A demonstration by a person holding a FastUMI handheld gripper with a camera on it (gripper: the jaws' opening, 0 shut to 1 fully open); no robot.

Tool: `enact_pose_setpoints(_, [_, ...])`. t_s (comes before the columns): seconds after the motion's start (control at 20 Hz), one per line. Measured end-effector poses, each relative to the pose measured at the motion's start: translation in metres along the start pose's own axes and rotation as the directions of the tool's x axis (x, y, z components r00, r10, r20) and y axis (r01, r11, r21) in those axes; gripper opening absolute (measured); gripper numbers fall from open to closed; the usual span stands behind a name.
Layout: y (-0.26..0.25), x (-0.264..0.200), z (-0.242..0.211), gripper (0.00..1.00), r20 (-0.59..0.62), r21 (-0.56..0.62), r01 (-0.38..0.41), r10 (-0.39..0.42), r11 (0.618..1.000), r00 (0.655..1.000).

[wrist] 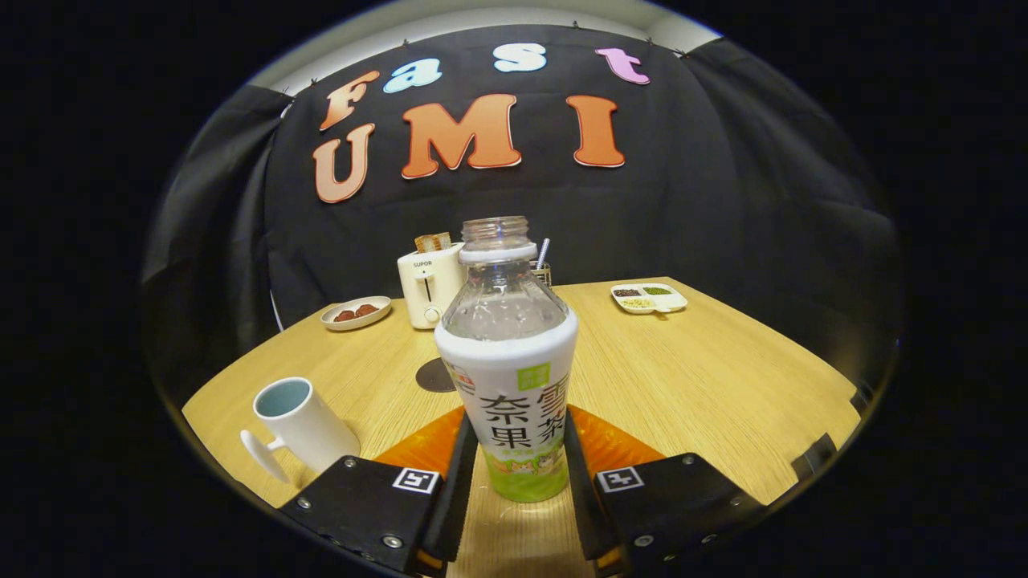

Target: Take the bottle from table, then pour the juice into the cup, finally place the bottle on the coaster

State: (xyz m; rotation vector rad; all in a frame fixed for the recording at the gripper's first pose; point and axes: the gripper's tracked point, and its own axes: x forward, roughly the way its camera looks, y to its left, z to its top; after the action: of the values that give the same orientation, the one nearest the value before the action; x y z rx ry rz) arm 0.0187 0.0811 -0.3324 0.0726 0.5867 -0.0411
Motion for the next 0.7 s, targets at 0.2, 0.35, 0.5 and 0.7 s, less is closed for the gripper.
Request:
enact_pose_setpoints(0.2, [0.004,-0.004,0.015,0.57,0.053,-0.101,0.028,-0.023,0.994,0.998])
enact_pose_setpoints(0.35, [0.009,-0.004,0.025,0.57,0.093,-0.194,0.058,-0.040,0.979,0.995])
enact_pose_setpoints(0.5, [0.016,-0.005,0.031,0.57,0.133,-0.299,0.095,-0.057,0.950,0.990])
enact_pose_setpoints(0.7, [0.027,-0.003,0.039,0.57,0.201,-0.455,0.171,-0.087,0.874,0.976])
